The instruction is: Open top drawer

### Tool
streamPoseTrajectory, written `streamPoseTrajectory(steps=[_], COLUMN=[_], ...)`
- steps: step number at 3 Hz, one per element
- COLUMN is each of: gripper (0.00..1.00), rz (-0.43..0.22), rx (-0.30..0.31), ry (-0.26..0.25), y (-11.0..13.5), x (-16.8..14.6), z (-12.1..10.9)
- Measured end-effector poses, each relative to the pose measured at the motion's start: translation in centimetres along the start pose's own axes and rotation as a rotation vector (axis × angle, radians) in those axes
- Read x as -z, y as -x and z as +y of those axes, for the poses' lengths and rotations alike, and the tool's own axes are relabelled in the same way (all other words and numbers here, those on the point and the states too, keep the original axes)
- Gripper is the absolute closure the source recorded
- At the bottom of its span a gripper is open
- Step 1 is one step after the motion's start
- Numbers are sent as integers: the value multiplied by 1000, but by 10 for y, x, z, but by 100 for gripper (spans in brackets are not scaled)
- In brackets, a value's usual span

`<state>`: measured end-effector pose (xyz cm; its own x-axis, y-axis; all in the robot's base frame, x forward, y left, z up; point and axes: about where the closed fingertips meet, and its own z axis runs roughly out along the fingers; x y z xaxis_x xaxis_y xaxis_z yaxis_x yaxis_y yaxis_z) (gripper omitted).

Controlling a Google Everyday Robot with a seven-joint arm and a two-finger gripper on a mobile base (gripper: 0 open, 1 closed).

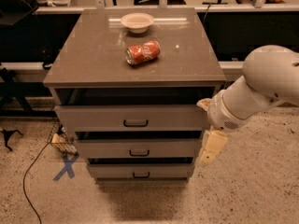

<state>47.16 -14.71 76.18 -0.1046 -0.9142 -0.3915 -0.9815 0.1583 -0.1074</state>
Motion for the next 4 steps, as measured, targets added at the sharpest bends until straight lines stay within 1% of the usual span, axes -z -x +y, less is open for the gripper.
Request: streamPoseTrajectory(steps=[1,2,3,4], gripper=[0,0,0,0], rz=[-14,-24,-39,-50], rx=[52,76,65,31], ry=[-66,-92,-68,-31], y=[22,39,44,42], x=[-20,-40,-67,-95], z=[-26,-51,-73,-90])
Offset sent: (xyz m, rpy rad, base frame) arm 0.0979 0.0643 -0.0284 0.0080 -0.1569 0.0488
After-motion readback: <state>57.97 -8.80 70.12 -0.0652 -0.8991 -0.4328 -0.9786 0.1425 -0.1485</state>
